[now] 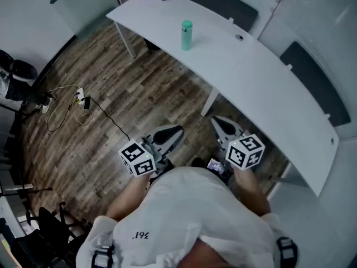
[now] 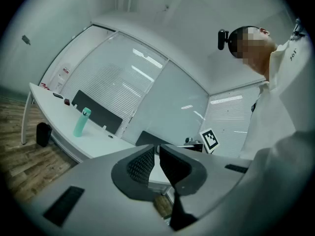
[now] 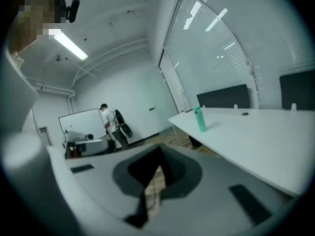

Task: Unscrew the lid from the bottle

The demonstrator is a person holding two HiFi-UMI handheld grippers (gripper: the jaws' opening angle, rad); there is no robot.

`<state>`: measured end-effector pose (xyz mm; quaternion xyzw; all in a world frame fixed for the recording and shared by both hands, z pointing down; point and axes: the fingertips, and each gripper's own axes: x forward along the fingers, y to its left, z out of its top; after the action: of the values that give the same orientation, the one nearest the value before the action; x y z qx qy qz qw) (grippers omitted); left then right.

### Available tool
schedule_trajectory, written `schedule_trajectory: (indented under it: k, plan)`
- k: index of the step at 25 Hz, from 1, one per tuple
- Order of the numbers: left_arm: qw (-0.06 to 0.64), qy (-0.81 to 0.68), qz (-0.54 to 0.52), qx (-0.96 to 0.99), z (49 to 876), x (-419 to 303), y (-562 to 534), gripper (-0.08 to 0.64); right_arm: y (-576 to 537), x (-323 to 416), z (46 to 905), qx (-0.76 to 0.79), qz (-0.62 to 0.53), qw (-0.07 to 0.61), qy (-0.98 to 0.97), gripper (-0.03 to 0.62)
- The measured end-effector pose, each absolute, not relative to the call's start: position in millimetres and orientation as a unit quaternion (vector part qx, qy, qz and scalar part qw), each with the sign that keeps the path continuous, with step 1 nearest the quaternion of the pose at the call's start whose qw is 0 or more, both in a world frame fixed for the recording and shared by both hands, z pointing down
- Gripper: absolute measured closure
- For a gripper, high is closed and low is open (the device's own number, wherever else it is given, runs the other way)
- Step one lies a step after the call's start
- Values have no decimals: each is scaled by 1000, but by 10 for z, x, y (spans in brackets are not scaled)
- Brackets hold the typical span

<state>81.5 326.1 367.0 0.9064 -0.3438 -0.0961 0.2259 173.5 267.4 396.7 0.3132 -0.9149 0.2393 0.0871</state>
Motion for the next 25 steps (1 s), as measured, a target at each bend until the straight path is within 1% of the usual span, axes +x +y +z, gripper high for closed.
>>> schedule_trajectory:
  k: [8, 20, 21, 22, 23, 25]
  plan:
    - [232, -347, -95, 904, 3704, 851, 3226, 511, 2631, 1851, 4029, 329, 237, 91, -910, 571]
    - [246, -356, -96, 896, 3826, 908, 3113, 511, 2517, 1969, 4072, 335, 199, 96, -916, 563]
    - [247, -359, -96, 895, 3832, 910, 3095, 511, 2498, 1988, 4083, 334, 199, 98, -916, 545]
    - [249, -362, -97, 893, 3838, 912, 3076, 511, 2480, 2005, 4094, 332, 199, 100, -917, 493]
    - [250, -365, -97, 892, 3847, 918, 3058, 511, 2461, 2023, 4106, 329, 199, 103, -917, 457]
    - [250, -370, -98, 890, 3872, 948, 3028, 511, 2429, 2074, 4132, 325, 195, 109, -919, 443]
